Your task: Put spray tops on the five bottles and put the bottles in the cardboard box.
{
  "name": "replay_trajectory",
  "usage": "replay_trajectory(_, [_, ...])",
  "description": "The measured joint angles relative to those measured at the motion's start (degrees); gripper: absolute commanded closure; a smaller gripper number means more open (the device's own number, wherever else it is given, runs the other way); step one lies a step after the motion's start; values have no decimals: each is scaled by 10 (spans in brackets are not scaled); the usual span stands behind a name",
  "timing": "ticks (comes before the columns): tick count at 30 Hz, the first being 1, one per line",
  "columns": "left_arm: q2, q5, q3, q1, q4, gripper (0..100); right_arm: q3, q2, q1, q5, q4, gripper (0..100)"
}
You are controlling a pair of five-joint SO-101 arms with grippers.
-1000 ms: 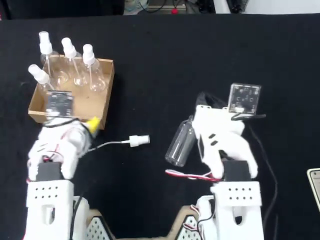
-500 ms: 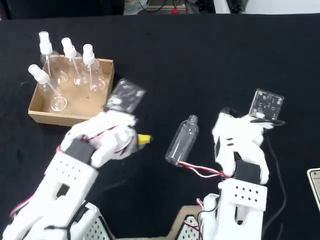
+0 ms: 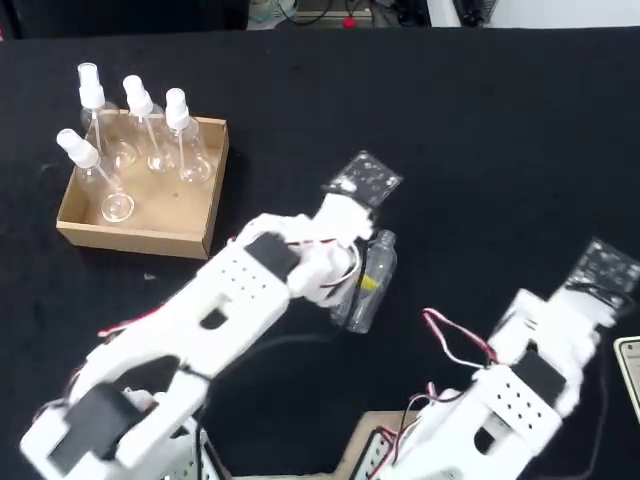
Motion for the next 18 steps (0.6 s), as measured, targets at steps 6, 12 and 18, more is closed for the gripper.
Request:
replay_trajectory(6, [105,0,-91,4,0,713,33,0,21,33,0,879])
replay_trajectory(12, [181,0,-164,18,0,686,76,0,21,40,0,879])
replay_trajectory(18, [262,0,-216,17,0,686,81,0,21,40,0,879])
